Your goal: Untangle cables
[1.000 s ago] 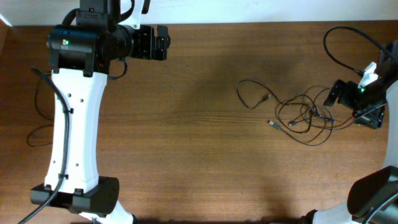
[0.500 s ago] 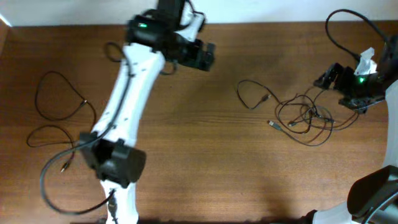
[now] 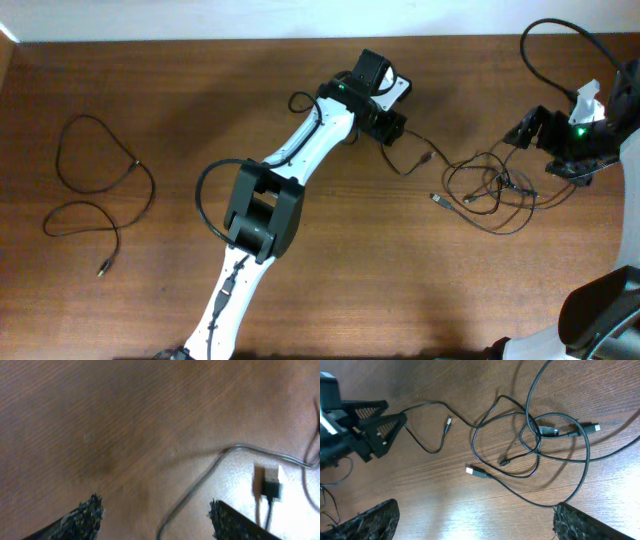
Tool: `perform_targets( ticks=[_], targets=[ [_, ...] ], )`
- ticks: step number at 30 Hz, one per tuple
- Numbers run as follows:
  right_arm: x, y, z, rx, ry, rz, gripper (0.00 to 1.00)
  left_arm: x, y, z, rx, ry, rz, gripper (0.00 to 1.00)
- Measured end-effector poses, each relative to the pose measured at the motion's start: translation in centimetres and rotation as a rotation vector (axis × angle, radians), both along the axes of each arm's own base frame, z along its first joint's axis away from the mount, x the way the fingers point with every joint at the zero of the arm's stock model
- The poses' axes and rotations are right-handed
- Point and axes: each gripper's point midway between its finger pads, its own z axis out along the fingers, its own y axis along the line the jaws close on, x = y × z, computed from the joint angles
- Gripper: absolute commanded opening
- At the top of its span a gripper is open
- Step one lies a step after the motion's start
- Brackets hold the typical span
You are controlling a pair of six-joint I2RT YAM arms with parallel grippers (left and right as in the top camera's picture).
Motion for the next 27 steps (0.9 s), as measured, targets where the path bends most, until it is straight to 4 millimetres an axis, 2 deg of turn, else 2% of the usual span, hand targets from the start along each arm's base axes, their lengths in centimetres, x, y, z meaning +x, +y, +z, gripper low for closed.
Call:
perform_targets(
  ticks=[2, 3, 4, 5, 7, 9, 10, 11, 12, 13, 15, 16, 17, 18, 19, 21, 22, 23, 24, 25, 27],
  targets=[
    [0.0, -0.1, 0.0, -0.005, 0.0, 0.003, 1.0, 0.3, -0.4, -1.9, 0.001, 0.001, -0.003, 0.47],
    [0.0, -0.1, 0.0, -0.004, 0.0, 0.002, 1.0, 0.2, -0.5, -2.1, 0.003, -0.003, -0.012, 0.36],
    [0.0, 0.0, 0.0, -0.004, 0.0, 0.003, 1.0, 0.1, -0.7, -2.3, 0.004, -0.001, -0.014, 0.1],
    [0.0, -0.1, 0.0, -0.005, -0.001, 0.004, 0.95, -0.1, -0.9, -2.3, 0.005, 0.0, -0.021, 0.0],
    [0.0, -0.1, 0.0, -0.006, -0.001, 0.006, 0.93, -0.4, -1.3, -2.4, 0.006, 0.005, -0.026, 0.0],
    [0.0, -0.1, 0.0, -0.008, 0.001, 0.005, 0.93, -0.7, -0.7, -0.7, 0.041, 0.035, -0.014, 0.0],
    [0.0, -0.1, 0.0, -0.008, 0.001, 0.006, 0.93, -1.3, 0.0, 1.0, 0.07, 0.062, -0.006, 0.0],
    [0.0, -0.1, 0.0, -0.008, 0.0, 0.005, 0.93, -0.5, 0.3, 5.5, 0.05, 0.008, 0.007, 0.0],
    [0.0, 0.1, 0.0, 0.001, -0.004, 0.008, 0.93, -0.8, 1.5, 10.5, 0.04, -0.025, 0.025, 0.0],
    [0.1, 0.1, 0.1, 0.005, -0.007, 0.009, 0.93, -1.6, 3.0, 14.3, 0.033, -0.042, 0.041, 0.0],
    [0.2, 0.8, 0.1, 0.008, -0.008, 0.027, 0.93, -2.3, 6.4, 20.9, -0.004, -0.114, 0.09, 0.0],
    [0.3, 1.3, 0.1, 0.009, -0.009, 0.041, 0.93, -2.4, 8.0, 23.4, -0.022, -0.151, 0.116, 0.0],
    [0.5, 1.9, 0.1, 0.006, -0.015, 0.059, 0.93, -2.7, 9.4, 25.0, -0.03, -0.169, 0.138, 0.0],
    [0.8, 3.1, 0.2, 0.005, -0.023, 0.093, 0.93, -3.1, 10.6, 26.0, -0.03, -0.172, 0.154, 0.0],
    [1.1, 4.9, 0.3, 0.005, -0.032, 0.14, 0.93, -3.7, 12.5, 28.0, -0.036, -0.194, 0.184, 0.0],
    [1.5, 6.3, 0.4, 0.001, -0.05, 0.179, 0.93, -4.3, 14.4, 29.4, -0.029, -0.203, 0.216, 0.0],
    [1.7, 6.6, 0.4, 0.003, -0.054, 0.182, 0.89, -4.7, 16.8, 31.1, -0.022, -0.232, 0.265, 0.0],
    [1.9, 6.7, 0.5, 0.01, -0.055, 0.156, 0.79, -5.3, 19.6, 33.8, -0.025, -0.288, 0.324, 0.0],
    [2.4, 6.5, 0.6, 0.012, -0.062, 0.127, 0.71, -5.6, 20.2, 34.5, -0.029, -0.303, 0.335, 0.0],
    [2.4, 6.3, 0.5, 0.01, -0.052, 0.091, 0.7, -6.7, 22.0, 36.8, -0.043, -0.349, 0.367, 0.0],
    [2.4, 5.5, 0.3, -0.007, -0.022, 0.005, 0.65, -8.2, 23.0, 38.1, -0.045, -0.365, 0.382, 0.0]
  ],
)
